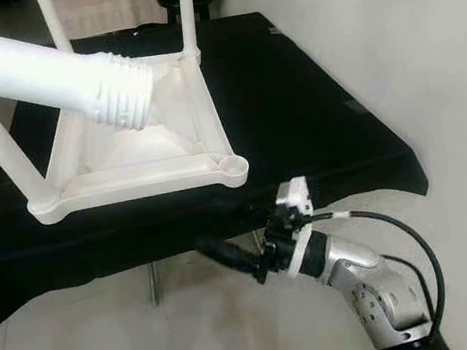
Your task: Building children table
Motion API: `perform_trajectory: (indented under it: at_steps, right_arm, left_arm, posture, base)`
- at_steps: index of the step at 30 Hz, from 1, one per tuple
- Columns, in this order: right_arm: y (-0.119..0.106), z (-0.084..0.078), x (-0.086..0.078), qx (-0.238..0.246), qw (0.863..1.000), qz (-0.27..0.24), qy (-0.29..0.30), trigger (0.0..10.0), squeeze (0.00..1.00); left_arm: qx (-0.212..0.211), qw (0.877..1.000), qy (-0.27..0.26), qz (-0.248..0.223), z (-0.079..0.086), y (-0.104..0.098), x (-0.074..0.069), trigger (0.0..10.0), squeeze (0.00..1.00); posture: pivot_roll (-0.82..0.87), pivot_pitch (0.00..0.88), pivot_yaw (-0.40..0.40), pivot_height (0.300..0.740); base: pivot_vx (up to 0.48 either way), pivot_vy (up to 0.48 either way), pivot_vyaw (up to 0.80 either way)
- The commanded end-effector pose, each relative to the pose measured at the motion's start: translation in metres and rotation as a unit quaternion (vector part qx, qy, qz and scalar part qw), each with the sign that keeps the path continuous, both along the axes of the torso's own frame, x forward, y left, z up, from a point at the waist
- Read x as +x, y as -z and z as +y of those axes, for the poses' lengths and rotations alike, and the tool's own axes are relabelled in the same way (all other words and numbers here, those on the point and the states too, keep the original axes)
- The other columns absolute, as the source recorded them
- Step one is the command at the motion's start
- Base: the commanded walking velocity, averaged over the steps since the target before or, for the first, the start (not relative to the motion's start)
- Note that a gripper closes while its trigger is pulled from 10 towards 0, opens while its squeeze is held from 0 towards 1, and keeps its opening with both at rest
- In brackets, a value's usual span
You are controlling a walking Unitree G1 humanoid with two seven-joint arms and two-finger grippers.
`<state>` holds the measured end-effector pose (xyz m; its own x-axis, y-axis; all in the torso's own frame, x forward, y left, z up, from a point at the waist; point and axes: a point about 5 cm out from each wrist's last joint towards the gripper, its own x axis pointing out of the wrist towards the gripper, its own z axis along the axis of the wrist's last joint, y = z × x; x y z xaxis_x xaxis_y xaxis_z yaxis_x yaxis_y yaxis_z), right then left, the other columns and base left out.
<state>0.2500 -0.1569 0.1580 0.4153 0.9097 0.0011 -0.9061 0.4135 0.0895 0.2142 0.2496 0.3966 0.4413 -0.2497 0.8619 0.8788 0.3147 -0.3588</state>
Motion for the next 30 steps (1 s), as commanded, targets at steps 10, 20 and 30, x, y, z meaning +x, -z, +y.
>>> perform_trajectory:
  at_steps: [10,20,30]
  right_arm:
    - [-0.002,-0.008,-0.004,-0.091,0.995,-0.031,-0.04,10.0,1.0]
    - [-0.059,-0.019,0.001,-0.064,0.991,-0.078,-0.088,10.0,1.0]
    - [-0.06,0.011,0.015,-0.113,0.984,-0.077,-0.115,10.0,1.0]
  left_arm:
    - [0.057,0.998,-0.003,-0.011,-0.004,-0.005,-0.003,0.0,0.0]
    - [0.292,0.953,-0.042,0.071,-0.034,0.036,0.017,0.0,0.0]
    - [0.423,0.899,0.039,0.106,-0.082,0.092,0.029,0.0,0.0]
  posture:
    - [-0.14,0.082,-0.064,0.74]
    - [-0.14,0.086,-0.062,0.74]
    - [-0.15,0.085,-0.067,0.74]
  base:
    - [0.0,0.0,0.0]
    - [0.0,0.0,0.0]
    - [0.0,0.0,0.0]
